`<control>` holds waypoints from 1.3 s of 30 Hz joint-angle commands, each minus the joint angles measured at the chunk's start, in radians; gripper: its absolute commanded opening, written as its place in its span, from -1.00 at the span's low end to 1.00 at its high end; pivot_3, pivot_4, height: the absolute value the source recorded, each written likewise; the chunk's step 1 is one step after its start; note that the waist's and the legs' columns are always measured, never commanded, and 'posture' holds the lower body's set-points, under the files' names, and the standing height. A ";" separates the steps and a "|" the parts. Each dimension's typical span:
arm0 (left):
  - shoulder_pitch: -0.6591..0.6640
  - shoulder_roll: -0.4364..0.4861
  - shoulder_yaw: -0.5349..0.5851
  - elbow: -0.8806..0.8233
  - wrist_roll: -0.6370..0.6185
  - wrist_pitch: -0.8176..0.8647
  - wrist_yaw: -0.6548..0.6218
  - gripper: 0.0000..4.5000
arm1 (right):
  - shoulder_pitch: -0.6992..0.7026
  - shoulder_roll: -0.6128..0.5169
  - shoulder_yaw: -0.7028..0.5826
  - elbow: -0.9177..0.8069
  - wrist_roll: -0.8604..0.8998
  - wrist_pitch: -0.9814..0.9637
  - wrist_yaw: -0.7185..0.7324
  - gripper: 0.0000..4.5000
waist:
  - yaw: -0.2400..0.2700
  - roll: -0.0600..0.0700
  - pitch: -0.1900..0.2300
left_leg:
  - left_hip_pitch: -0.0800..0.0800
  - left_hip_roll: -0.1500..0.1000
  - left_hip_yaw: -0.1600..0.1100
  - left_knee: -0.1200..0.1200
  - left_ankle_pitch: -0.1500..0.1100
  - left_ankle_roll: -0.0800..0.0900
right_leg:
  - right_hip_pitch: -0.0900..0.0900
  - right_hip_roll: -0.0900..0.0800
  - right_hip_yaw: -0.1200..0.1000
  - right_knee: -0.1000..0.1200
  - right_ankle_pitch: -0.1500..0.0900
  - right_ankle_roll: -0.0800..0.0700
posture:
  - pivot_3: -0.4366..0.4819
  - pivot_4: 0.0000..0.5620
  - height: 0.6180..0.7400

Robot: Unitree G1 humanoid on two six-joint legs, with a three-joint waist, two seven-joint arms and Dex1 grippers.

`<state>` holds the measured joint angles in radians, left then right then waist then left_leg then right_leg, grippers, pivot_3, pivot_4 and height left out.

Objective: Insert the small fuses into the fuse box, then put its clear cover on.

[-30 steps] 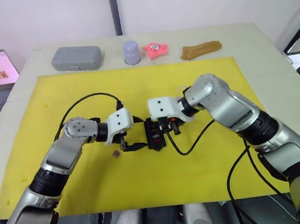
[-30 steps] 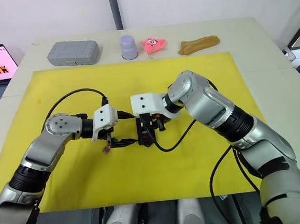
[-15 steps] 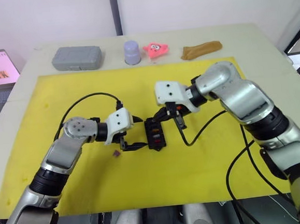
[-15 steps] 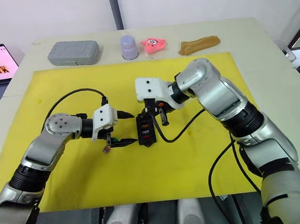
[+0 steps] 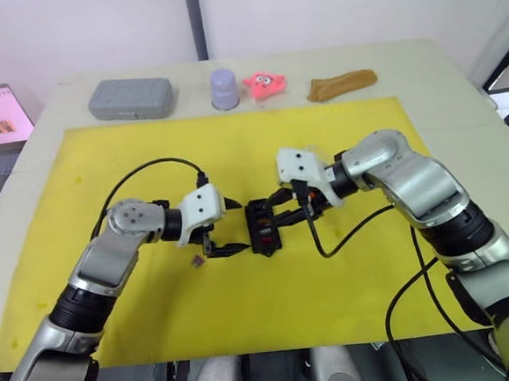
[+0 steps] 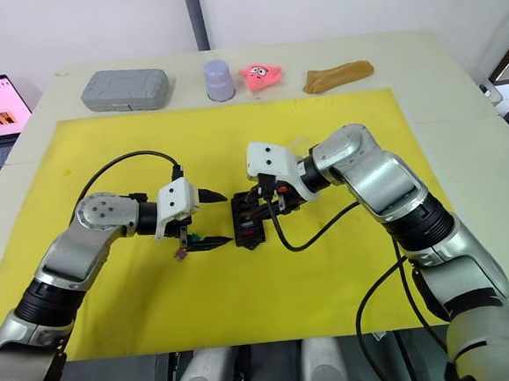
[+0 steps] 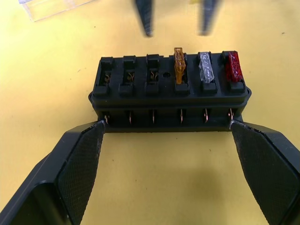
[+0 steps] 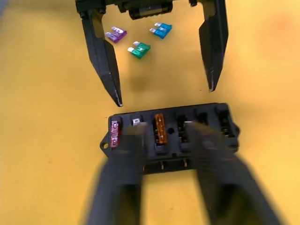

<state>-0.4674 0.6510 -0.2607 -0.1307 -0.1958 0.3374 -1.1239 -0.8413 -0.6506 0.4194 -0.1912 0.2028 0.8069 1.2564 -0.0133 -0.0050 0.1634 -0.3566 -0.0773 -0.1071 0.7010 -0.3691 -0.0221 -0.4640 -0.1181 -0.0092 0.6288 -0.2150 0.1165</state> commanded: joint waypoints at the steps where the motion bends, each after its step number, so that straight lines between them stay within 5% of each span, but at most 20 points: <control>1: -0.018 0.008 0.012 -0.016 0.001 -0.013 -0.004 1.00 | 0.005 -0.006 -0.008 -0.029 -0.001 -0.016 -0.022 -0.18 | 0.000 0.000 0.000 | 0.000 0.000 0.000 0.000 0.000 0.000 | 0.000 0.000 0.000 0.000 0.000 0.000 | -0.05 -0.47 1.00; 27: -0.012 0.008 0.018 -0.028 -0.003 -0.003 0.007 1.00 | 0.013 0.010 0.037 0.051 -0.032 -0.065 -0.048 -0.18 | -0.001 0.000 0.000 | 0.000 0.000 0.000 0.000 0.000 0.000 | 0.000 0.000 0.000 0.000 0.000 0.000 | -0.05 -0.47 1.00; 30: -0.012 0.007 0.018 -0.026 -0.002 -0.005 0.007 1.00 | 0.011 0.013 0.037 0.052 -0.029 -0.065 -0.046 -0.53 | -0.001 0.000 0.000 | 0.000 0.000 0.000 0.000 0.000 0.000 | 0.000 0.000 0.000 0.000 0.000 0.000 | -0.05 -0.47 1.00; 32: -0.012 0.007 0.018 -0.026 -0.003 -0.005 0.008 1.00 | 0.010 0.014 0.036 0.048 -0.026 -0.062 -0.045 -0.95 | 0.000 0.000 0.000 | 0.000 0.000 0.000 0.000 0.000 0.000 | 0.000 0.000 0.000 0.000 0.000 0.000 | -0.05 -0.47 1.00; 39: -0.005 0.012 0.021 -0.019 -0.001 -0.012 0.006 1.00 | 0.003 0.017 0.034 0.026 -0.011 -0.044 -0.031 -0.98 | -0.001 0.000 0.000 | 0.000 0.000 0.000 0.000 0.000 0.000 | 0.000 0.000 0.000 0.000 0.000 0.000 | -0.05 -0.47 1.00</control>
<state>-0.4722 0.6515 -0.2601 -0.1305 -0.1947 0.3383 -1.1182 -0.8202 -0.6364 0.4636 -0.1311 0.1799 0.7613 1.2182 -0.0139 -0.0050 0.1634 -0.3565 -0.0773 -0.1071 0.7010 -0.3691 -0.0221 -0.4638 -0.1180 -0.0092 0.6287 -0.2150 0.1165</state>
